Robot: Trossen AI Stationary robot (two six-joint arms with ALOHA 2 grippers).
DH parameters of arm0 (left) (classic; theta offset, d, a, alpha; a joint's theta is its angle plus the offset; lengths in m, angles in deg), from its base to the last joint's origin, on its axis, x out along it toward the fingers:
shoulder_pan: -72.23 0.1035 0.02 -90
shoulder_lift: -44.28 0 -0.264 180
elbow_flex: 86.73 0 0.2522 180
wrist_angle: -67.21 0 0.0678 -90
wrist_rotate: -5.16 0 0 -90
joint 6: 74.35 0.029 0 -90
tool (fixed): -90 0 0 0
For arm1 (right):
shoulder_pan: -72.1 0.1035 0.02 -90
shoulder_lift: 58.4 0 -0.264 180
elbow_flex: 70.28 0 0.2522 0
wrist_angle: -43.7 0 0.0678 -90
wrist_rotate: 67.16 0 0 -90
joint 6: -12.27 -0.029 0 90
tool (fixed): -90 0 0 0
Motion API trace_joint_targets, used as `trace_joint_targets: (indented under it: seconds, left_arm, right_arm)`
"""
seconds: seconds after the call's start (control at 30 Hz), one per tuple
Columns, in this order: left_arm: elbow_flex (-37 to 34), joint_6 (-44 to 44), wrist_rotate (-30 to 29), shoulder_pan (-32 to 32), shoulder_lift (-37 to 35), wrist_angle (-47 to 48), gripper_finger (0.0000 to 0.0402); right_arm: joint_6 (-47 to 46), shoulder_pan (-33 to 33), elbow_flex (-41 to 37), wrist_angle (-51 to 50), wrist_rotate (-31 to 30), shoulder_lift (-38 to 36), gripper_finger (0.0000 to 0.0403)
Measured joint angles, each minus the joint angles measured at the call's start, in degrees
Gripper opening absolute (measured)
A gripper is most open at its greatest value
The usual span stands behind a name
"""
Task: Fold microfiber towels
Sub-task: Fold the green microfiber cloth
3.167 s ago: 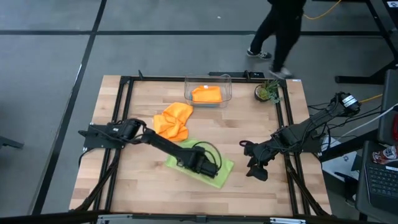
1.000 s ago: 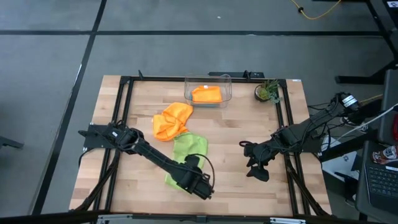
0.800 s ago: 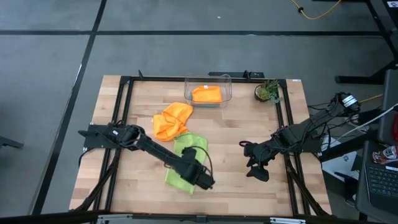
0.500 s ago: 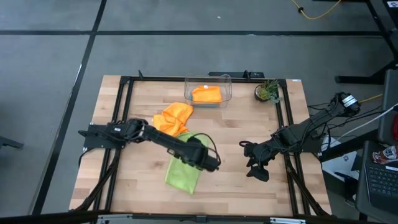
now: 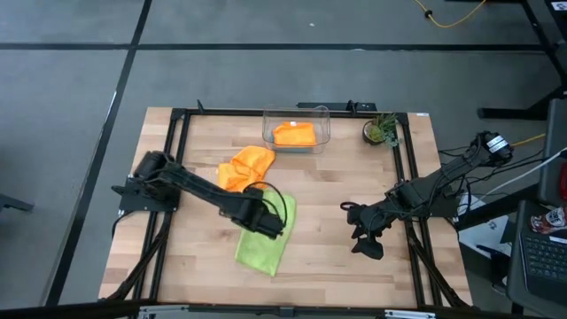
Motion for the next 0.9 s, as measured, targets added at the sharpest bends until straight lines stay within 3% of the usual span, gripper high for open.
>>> trace_joint_targets:
  seconds: [0.17,0.4,0.6,0.73,0.9]
  left_arm:
    - [-7.57,-3.68,-1.75,-1.77,-1.53,-21.86,0.0178]
    - [-9.36,-7.9,-1.73,-2.33,3.67,-23.51,0.0176]
    - [-9.33,-5.73,-1.47,-2.32,6.99,-24.79,0.0176]
    - [-8.98,4.99,-1.08,-1.94,9.51,-29.29,0.0176]
    - [-7.42,31.92,-0.35,-0.93,11.06,-33.44,0.0176]
  right_arm:
    - [0.09,0.0,0.0,0.16,-0.02,0.02,0.0272]
    - [0.07,0.0,0.0,0.33,-0.46,0.02,0.0272]
    - [0.17,0.01,0.0,0.5,-0.57,0.02,0.0272]
    - [0.26,0.02,0.0,0.53,-0.65,0.02,0.0272]
    - [1.03,0.01,0.0,0.63,-1.72,0.02,0.0272]
